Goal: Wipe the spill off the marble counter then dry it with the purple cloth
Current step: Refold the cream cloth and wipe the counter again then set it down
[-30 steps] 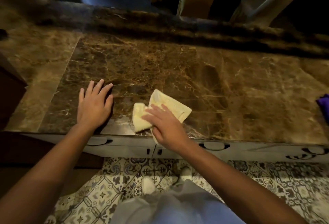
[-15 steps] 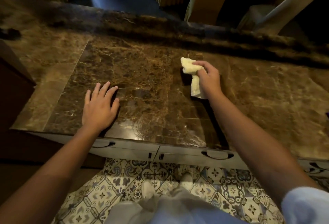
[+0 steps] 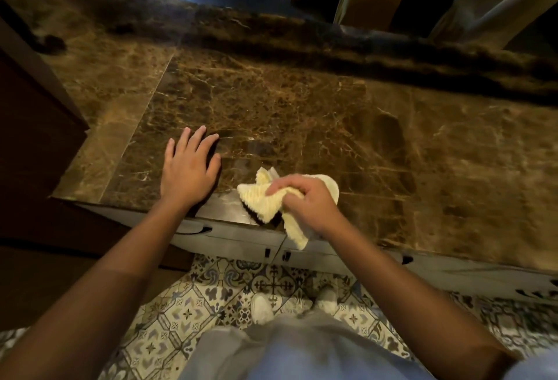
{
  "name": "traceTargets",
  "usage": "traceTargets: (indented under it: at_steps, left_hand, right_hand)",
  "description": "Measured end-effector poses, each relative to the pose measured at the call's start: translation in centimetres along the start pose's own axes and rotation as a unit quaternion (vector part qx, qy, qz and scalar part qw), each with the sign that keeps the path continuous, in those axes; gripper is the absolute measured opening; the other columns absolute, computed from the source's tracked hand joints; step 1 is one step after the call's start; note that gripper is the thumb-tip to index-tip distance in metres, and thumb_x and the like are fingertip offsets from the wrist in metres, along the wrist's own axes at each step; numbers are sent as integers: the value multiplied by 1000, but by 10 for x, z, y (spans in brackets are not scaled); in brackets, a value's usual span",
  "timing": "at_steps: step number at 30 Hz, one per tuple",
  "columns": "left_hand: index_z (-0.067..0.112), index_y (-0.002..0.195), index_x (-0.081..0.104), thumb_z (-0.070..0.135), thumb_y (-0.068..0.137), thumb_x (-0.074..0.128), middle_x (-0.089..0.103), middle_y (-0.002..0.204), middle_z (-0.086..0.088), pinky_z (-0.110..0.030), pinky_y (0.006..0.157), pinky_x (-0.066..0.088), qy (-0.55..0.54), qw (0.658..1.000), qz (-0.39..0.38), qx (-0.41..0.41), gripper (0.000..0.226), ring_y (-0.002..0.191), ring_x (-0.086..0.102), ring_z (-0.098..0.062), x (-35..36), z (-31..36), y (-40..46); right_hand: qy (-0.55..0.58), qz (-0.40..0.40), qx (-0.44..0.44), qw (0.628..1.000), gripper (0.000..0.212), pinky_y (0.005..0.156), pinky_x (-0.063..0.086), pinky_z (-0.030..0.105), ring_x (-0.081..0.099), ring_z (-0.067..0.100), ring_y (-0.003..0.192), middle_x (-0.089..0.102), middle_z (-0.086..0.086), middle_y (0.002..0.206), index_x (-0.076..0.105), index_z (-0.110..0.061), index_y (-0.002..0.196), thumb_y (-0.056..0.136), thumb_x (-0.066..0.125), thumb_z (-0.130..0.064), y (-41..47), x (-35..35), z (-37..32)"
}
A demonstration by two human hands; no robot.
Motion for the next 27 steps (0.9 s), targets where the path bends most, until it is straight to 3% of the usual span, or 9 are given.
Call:
traceTargets:
  at_steps: [2,5,8,13,17,19,23,25,27]
  left_hand:
    - [25,152,43,41,105,39,32,166,-4,-54,126,13,-4,1000,1,-1,50,157,19,-28,0,0,-1]
    - [24,151,45,39,104,41,34,165,-6,-54,126,13,-14,1000,10,5,49,157,21,-29,0,0,-2]
    - [22,150,46,38,104,43,37,164,-7,-54,126,13,-35,999,18,10,49,156,23,-29,-1,0,-3]
    - [16,134,63,28,102,52,54,152,-10,-53,124,19,-125,992,29,19,35,152,32,-29,-10,4,-13]
    - [17,103,74,30,102,47,73,111,-2,-49,105,45,-275,949,73,138,30,121,60,-19,-37,55,-54]
    - [17,97,75,42,101,42,74,100,2,-41,93,52,-361,923,-16,133,42,103,66,-11,-48,92,-78]
    - [17,100,75,56,96,48,79,93,3,-31,84,58,-507,835,-197,85,47,92,74,-13,-58,159,-102]
    - [20,102,71,48,94,61,78,86,11,-23,74,55,-552,802,-219,74,31,83,73,-4,-64,184,-108]
    - [24,106,69,36,91,63,78,87,15,-20,72,54,-569,796,-192,71,20,81,72,0,-67,203,-110]
  right_hand:
    - [10,-11,-2,1000,41,84,55,21,70,10,96,76,-14,99,77,-38,86,79,58,-2,-18,7,0]
    - [14,-18,12,1000,40,66,58,48,70,35,76,79,-9,91,78,-38,85,78,56,-5,-38,9,2]
    - [6,-36,21,999,38,50,46,35,56,20,56,76,-5,80,79,-35,86,78,54,-8,-51,4,-4]
    - [29,-45,81,995,31,60,48,16,63,-2,68,74,-11,85,79,-15,95,88,55,3,-77,-26,-19]
    - [43,53,51,996,29,69,53,19,68,1,84,75,-9,101,78,-19,105,91,59,-3,-94,-55,-33]
    - [54,105,29,993,29,69,53,19,67,1,85,75,-10,105,77,-25,111,92,60,-9,-100,-63,-43]
    - [90,167,3,982,33,81,53,15,67,-2,106,71,-11,123,69,-20,130,101,56,-11,-115,-64,-58]
    - [130,171,2,977,33,89,54,20,66,5,116,69,-6,130,65,-17,134,104,52,-13,-125,-63,-59]
    - [174,173,6,969,34,88,55,23,68,9,115,69,-3,130,64,-15,135,105,47,-11,-137,-68,-59]
Point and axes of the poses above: each hand's wrist, its own y-axis towards the middle knuckle, its own x-axis out of the palm, z = x × y, the point moved 2 cm from there along y, towards the middle knuckle
